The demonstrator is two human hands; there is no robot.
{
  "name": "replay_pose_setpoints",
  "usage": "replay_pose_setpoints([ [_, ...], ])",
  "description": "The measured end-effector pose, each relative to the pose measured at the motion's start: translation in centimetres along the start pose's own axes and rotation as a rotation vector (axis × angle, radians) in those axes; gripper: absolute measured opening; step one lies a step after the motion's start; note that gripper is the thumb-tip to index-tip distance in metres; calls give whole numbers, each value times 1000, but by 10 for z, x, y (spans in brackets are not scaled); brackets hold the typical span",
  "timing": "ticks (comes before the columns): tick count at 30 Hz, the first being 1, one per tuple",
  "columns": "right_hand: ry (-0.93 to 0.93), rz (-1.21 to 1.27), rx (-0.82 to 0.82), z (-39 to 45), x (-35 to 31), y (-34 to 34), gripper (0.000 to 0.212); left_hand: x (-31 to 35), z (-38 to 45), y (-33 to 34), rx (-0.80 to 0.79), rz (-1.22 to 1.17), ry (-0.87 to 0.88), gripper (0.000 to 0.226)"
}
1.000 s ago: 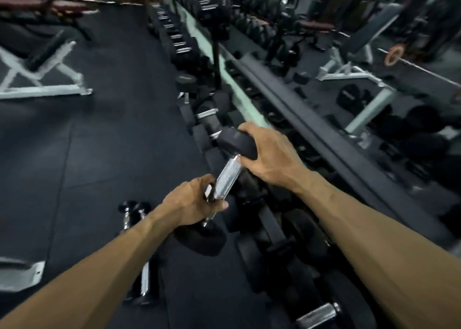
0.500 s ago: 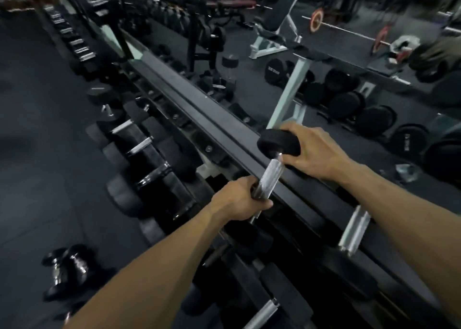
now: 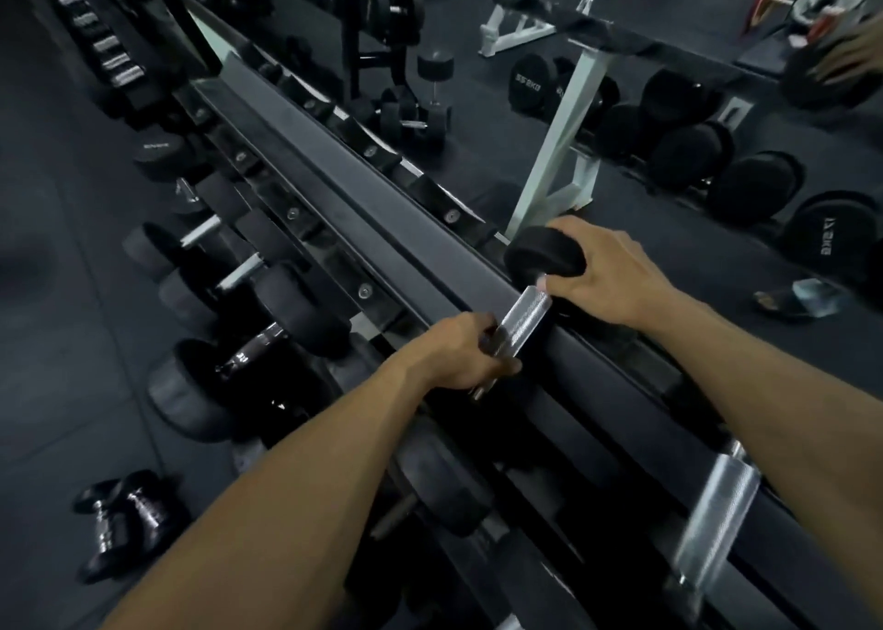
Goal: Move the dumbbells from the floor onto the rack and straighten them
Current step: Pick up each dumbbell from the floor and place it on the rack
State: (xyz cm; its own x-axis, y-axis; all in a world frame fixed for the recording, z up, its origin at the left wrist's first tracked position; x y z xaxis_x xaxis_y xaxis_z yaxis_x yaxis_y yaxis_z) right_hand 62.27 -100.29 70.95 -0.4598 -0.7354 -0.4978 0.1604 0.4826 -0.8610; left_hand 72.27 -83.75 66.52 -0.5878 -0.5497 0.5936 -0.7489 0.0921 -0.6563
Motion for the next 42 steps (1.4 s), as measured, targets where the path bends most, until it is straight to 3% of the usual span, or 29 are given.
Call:
replay_pose_setpoints([
  [9,-3,5,-30,-3,-1,-1,51,-4,-2,4,75,-2,-19,46],
  [15,-9,-240,-64,-1,-21,-2,64,-8,-25,-2,162,4,-14,47],
  [22,-186,-409,-32,12,-85,21,66,-59,-83,-13,294,77,-149,55],
  [32,-512,-396,-312,15,-237,141,68,-173,-216,-5,426,211,-419,55],
  [42,-641,-410,-566,-15,-374,309,66,-329,-331,40,457,-30,-665,54],
])
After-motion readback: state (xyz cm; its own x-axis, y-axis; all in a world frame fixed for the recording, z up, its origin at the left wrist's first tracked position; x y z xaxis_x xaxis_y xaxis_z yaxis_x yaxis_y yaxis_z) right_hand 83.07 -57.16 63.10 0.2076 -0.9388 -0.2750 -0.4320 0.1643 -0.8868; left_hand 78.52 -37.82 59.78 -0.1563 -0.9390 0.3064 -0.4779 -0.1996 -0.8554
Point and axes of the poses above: each hand's wrist, its own z-axis towards the middle knuckle, its own y-axis out of the palm, x = y × z, the point moved 1 cm from there along z, towards the middle knuckle, and after that the axes turned 6 degrees about -x, right-handed, at the moved point
